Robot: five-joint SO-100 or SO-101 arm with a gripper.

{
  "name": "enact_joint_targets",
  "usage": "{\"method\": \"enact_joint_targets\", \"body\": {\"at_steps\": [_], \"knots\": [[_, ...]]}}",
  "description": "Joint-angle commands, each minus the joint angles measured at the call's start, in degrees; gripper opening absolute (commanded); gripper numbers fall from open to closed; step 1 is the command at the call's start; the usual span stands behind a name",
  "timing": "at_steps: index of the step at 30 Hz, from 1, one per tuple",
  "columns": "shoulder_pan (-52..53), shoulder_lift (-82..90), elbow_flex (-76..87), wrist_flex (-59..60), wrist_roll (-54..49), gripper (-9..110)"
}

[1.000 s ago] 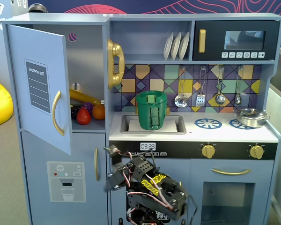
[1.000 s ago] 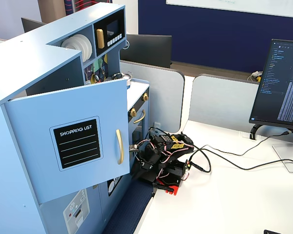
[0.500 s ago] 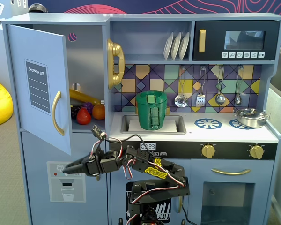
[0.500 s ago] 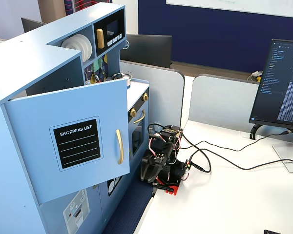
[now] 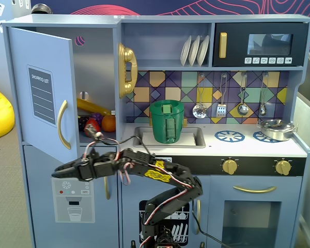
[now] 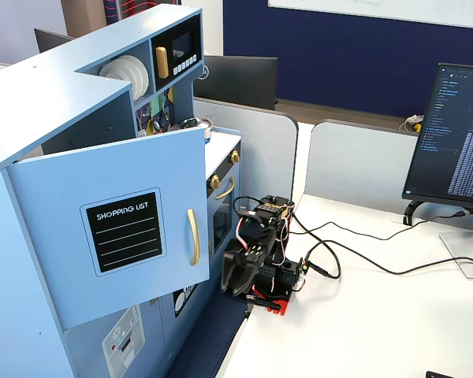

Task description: Close the left cabinet door

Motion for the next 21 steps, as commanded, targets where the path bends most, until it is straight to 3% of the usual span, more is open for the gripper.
{"method": "enact_joint_targets", "body": {"at_steps": [1, 21], "knots": [[2.64, -3.52, -6.77, -2.11, -0.88, 0], [16.70, -4.13, -6.86, 0.09, -1.14, 0]]}}
